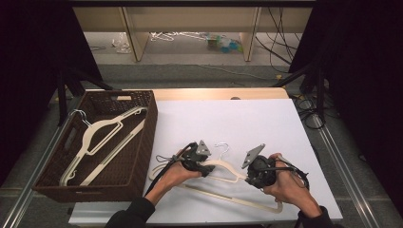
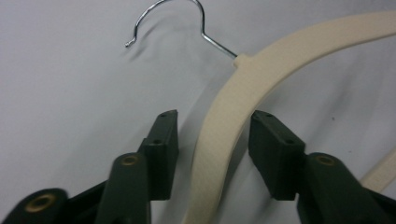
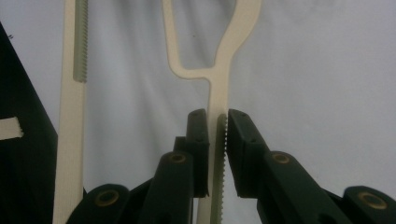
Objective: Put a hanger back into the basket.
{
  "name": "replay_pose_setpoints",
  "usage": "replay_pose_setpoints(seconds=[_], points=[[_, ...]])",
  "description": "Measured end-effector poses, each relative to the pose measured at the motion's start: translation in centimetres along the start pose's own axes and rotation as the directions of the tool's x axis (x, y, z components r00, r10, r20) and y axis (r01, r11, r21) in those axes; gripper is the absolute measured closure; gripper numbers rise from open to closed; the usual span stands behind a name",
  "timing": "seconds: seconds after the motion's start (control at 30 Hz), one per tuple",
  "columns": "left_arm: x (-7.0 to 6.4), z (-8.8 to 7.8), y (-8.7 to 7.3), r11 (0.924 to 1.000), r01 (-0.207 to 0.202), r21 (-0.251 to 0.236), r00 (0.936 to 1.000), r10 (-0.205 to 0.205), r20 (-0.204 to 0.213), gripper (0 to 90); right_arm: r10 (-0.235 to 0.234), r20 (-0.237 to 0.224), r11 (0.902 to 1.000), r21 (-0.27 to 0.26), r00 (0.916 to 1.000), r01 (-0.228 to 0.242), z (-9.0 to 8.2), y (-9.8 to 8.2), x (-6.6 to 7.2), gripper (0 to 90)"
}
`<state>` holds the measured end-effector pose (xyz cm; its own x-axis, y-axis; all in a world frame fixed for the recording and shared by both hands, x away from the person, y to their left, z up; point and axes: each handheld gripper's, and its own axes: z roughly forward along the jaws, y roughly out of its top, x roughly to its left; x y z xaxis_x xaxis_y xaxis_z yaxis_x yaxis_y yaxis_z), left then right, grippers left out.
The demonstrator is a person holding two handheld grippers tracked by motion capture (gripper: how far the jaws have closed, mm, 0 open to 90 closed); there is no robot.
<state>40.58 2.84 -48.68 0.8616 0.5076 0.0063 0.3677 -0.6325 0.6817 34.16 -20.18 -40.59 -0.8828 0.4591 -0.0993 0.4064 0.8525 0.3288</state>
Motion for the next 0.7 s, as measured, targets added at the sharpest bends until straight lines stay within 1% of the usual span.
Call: replay_pose_setpoints(seconds=[0.03, 0.07, 0.1, 0.13, 0.2, 0.23, 0.27, 0.3, 0.33, 0.37, 0.5, 0.53, 0.57, 0.63, 0.67, 0.7], points=[[0.1, 0.0, 0.1, 0.9998, -0.019, 0.001, 0.9998, 0.019, 0.006, 57.3, -0.005, -0.009, 1.0, 0.001, 0.9999, 0.005, 0.0, 0.0, 0.0, 79.3], [-0.1, 0.1, 0.2, 0.9999, -0.016, 0.0, 0.9996, 0.016, 0.023, 60.0, -0.006, -0.002, 1.0, -0.004, 1.0, 0.006, 0.0, 0.0, 0.0, 79.4], [0.2, -0.1, 0.3, 0.9961, -0.08, 0.037, 0.9964, 0.079, 0.03, 63.6, -0.004, -0.003, 1.0, -0.002, 1.0, 0.004, -0.1, 0.0, 0.0, 79.3], [0.2, -0.2, 0.4, 0.9945, -0.096, 0.041, 0.9951, 0.095, 0.026, 64.3, -0.004, 0.0, 1.0, -0.002, 1.0, 0.004, -0.1, 0.1, 0.1, 79.3], [0.3, -0.2, 0.4, 0.9937, -0.103, 0.043, 0.9939, 0.102, 0.044, 65.9, -0.016, -0.007, 0.9999, -0.007, 0.9999, 0.016, -0.2, 0.0, 0.0, 79.3], [0.1, -0.2, 0.3, 0.9977, -0.067, 0.007, 0.9969, 0.067, 0.04, 66.4, -0.015, -0.002, 0.9999, -0.008, 0.9999, 0.015, -0.3, 0.0, 0.0, 79.4], [0.2, -0.3, 0.3, 0.9973, -0.072, 0.011, 0.9964, 0.071, 0.045, 67.0, -0.018, 0.004, 0.9997, -0.014, 0.9998, 0.018, -0.3, 0.0, 0.0, 79.4], [0.5, -0.7, 0.4, 0.9924, -0.117, 0.04, 0.992, 0.114, 0.054, 67.5, -0.021, -0.002, 0.9997, -0.014, 0.9998, 0.021, -0.3, 0.0, 0.0, 79.3], [0.5, -1.0, 0.5, 0.9916, -0.125, 0.032, 0.9906, 0.123, 0.06, 68.0, -0.028, -0.005, 0.9994, -0.02, 0.9996, 0.028, -0.4, -0.1, 0.0, 79.3], [0.5, -1.2, 0.5, 0.9901, -0.137, 0.028, 0.9891, 0.135, 0.058, 68.6, -0.025, -0.007, 0.9995, -0.02, 0.9997, 0.025, -0.4, -0.1, -0.1, 79.3], [0.4, -2.3, 0.8, 0.9865, -0.162, 0.023, 0.9841, 0.16, 0.077, 70.4, -0.032, -0.018, 0.9989, -0.034, 0.9993, 0.031, -0.5, -0.5, -0.5, 79.3], [0.4, -2.7, 0.9, 0.9868, -0.162, 0.01, 0.9839, 0.16, 0.079, 70.7, -0.029, -0.021, 0.999, -0.035, 0.9994, 0.028, -0.6, -0.6, -0.6, 79.2], [0.4, -3.1, 1.1, 0.985, -0.172, 0.009, 0.9819, 0.171, 0.082, 70.9, -0.027, -0.028, 0.9987, -0.043, 0.9992, 0.026, -0.6, -0.8, -0.8, 79.3], [0.3, -3.7, 1.3, 0.9835, -0.181, -0.003, 0.9796, 0.181, 0.088, 71.5, -0.024, -0.036, 0.9983, -0.054, 0.999, 0.023, -0.7, -1.0, -1.0, 79.3], [0.2, -4.0, 1.4, 0.9828, -0.184, -0.009, 0.9782, 0.184, 0.096, 71.7, -0.032, -0.039, 0.9979, -0.058, 0.9988, 0.029, -0.7, -1.1, -1.1, 79.4], [0.2, -4.3, 1.5, 0.9831, -0.182, -0.018, 0.9775, 0.183, 0.105, 72.0, -0.022, -0.035, 0.9982, -0.057, 0.9991, 0.02, -0.8, -1.2, -1.1, 79.4]])
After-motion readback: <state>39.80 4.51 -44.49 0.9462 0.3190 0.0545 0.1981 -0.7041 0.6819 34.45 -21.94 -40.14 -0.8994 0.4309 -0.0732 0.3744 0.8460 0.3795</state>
